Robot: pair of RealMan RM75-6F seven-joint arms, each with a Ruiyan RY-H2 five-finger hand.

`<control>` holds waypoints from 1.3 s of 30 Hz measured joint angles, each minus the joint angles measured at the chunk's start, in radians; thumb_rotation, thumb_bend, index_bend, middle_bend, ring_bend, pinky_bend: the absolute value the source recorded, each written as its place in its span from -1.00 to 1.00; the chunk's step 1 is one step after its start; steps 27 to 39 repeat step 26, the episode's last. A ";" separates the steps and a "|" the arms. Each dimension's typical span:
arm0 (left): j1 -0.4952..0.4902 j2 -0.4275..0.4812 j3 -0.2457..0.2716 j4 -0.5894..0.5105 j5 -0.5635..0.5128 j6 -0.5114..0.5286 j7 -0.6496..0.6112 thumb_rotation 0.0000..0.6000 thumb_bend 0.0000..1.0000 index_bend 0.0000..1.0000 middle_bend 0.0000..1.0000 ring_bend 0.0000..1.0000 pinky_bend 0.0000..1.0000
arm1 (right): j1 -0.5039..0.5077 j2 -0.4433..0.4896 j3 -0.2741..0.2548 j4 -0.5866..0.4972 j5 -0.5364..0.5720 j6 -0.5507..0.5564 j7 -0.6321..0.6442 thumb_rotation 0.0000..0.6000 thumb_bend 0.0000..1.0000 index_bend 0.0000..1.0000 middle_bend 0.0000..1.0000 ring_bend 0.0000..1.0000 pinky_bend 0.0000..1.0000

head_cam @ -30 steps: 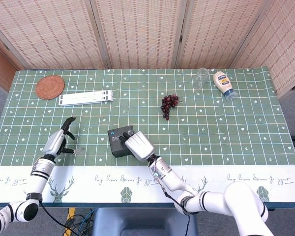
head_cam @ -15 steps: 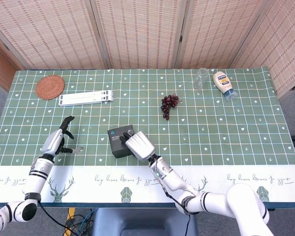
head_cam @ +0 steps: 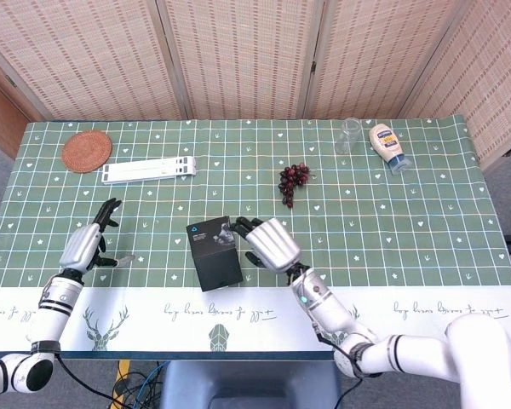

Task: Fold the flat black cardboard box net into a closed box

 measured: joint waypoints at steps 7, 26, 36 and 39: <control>0.030 0.028 0.016 -0.052 -0.003 0.079 0.166 1.00 -0.82 -1.00 -1.00 -0.92 -0.22 | -0.113 0.267 -0.043 -0.196 0.017 0.022 -0.001 1.00 -0.41 -0.62 -0.50 -0.41 -0.03; 0.207 0.154 0.112 -0.250 0.044 0.346 0.437 1.00 -0.82 -1.00 -1.00 -0.94 -0.32 | -0.549 0.577 -0.239 -0.168 -0.156 0.352 0.321 1.00 -0.41 -0.62 -0.50 -0.44 -0.10; 0.207 0.154 0.112 -0.250 0.044 0.346 0.437 1.00 -0.82 -1.00 -1.00 -0.94 -0.32 | -0.549 0.577 -0.239 -0.168 -0.156 0.352 0.321 1.00 -0.41 -0.62 -0.50 -0.44 -0.10; 0.207 0.154 0.112 -0.250 0.044 0.346 0.437 1.00 -0.82 -1.00 -1.00 -0.94 -0.32 | -0.549 0.577 -0.239 -0.168 -0.156 0.352 0.321 1.00 -0.41 -0.62 -0.50 -0.44 -0.10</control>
